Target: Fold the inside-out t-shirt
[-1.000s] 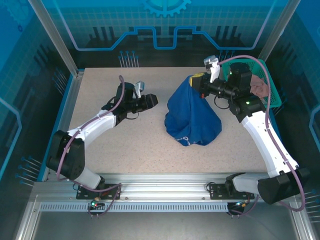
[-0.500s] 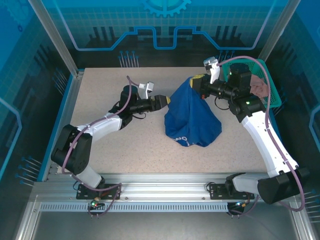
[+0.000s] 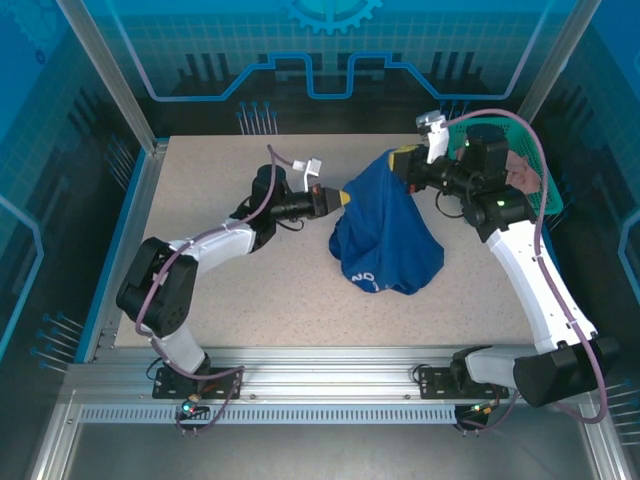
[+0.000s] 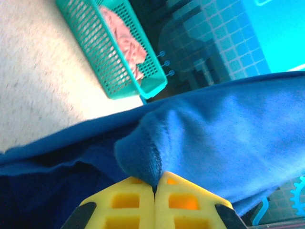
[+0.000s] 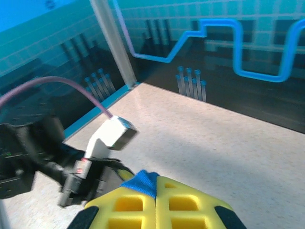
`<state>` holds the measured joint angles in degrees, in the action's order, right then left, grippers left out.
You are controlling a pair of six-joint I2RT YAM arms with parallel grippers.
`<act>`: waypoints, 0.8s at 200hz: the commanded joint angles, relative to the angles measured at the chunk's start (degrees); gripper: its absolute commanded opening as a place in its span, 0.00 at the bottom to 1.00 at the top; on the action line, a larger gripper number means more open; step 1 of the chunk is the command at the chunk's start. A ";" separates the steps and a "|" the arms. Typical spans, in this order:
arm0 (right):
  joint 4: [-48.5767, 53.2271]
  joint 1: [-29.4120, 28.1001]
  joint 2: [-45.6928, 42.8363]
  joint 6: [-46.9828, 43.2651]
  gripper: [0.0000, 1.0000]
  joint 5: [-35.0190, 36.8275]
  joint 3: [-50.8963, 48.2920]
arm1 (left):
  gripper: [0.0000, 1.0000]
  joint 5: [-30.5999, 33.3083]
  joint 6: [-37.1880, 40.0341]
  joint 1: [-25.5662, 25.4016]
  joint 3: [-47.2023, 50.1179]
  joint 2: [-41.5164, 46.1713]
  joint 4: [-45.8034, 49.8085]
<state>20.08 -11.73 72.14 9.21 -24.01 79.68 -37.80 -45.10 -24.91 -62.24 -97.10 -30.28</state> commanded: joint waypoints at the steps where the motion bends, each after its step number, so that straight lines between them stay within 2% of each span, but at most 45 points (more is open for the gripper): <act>1: 3.12 2.32 -0.90 -1.21 0.00 8.36 6.93 | 0.00 1.19 0.84 2.83 -5.38 9.12 -1.03; 37: 8.72 1.68 -0.18 -6.80 0.00 15.47 14.66 | 0.00 8.45 6.95 2.91 -11.41 19.02 6.22; 69: 9.26 0.47 2.83 -7.01 0.00 21.91 19.88 | 0.00 13.01 11.97 -1.71 -17.38 20.42 10.46; 90: 14.36 -1.31 9.50 -6.39 0.08 20.92 24.52 | 0.00 16.16 12.87 -2.91 -19.98 19.79 13.62; 105: 19.85 -1.97 14.73 -5.99 0.19 18.36 26.86 | 0.00 19.77 14.34 -2.95 -21.36 19.44 17.24; 116: 20.04 -2.74 15.86 -5.69 0.32 16.89 23.24 | 0.00 21.75 15.63 -2.96 -21.99 19.19 19.63; 127: 17.59 -3.71 14.48 -5.27 0.41 16.56 16.78 | 0.00 23.91 16.86 -2.95 -22.19 19.05 21.67; 155: 7.84 -4.91 7.36 -2.17 0.55 14.09 -1.39 | 0.00 27.90 19.91 -2.86 -23.12 19.23 25.64; 160: 6.30 -5.22 6.05 -1.69 0.61 13.49 -4.48 | 0.00 28.46 20.27 -2.87 -23.50 19.08 26.39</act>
<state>31.16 -15.49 85.25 4.49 -7.09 85.95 -15.55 -29.65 -27.88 -82.35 -78.48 -8.27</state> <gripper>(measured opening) 0.528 0.054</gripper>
